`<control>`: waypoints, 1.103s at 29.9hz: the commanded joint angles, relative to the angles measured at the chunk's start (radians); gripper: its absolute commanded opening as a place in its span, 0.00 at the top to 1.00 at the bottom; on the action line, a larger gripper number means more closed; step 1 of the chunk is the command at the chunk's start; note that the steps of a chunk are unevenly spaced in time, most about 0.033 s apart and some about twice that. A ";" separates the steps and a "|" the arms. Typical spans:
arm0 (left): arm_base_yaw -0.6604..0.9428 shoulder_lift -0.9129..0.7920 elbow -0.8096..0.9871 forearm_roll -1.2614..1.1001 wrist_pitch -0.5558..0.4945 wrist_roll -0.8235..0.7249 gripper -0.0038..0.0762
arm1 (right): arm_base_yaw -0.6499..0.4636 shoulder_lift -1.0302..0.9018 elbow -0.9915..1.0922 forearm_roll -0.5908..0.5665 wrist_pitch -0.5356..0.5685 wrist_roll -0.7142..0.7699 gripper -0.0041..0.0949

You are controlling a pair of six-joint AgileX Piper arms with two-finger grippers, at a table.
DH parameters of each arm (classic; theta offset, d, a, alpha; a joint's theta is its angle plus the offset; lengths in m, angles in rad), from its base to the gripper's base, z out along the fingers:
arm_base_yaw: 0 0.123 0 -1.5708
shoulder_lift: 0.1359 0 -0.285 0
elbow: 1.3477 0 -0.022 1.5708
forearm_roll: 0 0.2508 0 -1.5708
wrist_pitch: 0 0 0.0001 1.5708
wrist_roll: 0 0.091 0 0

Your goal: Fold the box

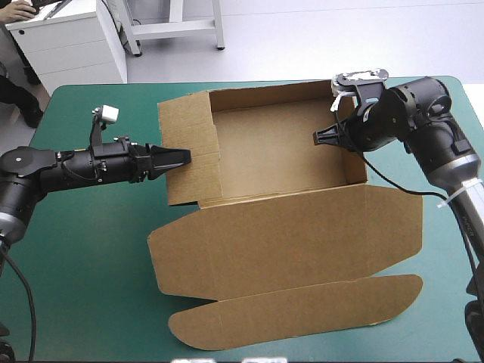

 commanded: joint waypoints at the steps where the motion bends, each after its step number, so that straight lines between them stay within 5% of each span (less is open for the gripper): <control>1: -0.041 -0.032 -0.031 -0.067 0.084 -0.004 0.26 | 0.001 -0.039 -0.031 0.004 -0.051 0.013 0.97; 15: -0.057 -0.036 -0.037 -0.064 0.066 0.001 0.26 | 0.005 -0.049 0.018 0.009 -0.081 0.042 0.97; 21: -0.098 -0.066 -0.112 0.173 -0.120 -0.190 0.26 | 0.093 -0.073 0.018 -0.089 -0.099 0.102 0.97; 33: -0.256 -0.084 -0.151 0.522 -0.316 -0.527 0.26 | 0.274 -0.083 0.016 -0.317 -0.111 0.293 0.97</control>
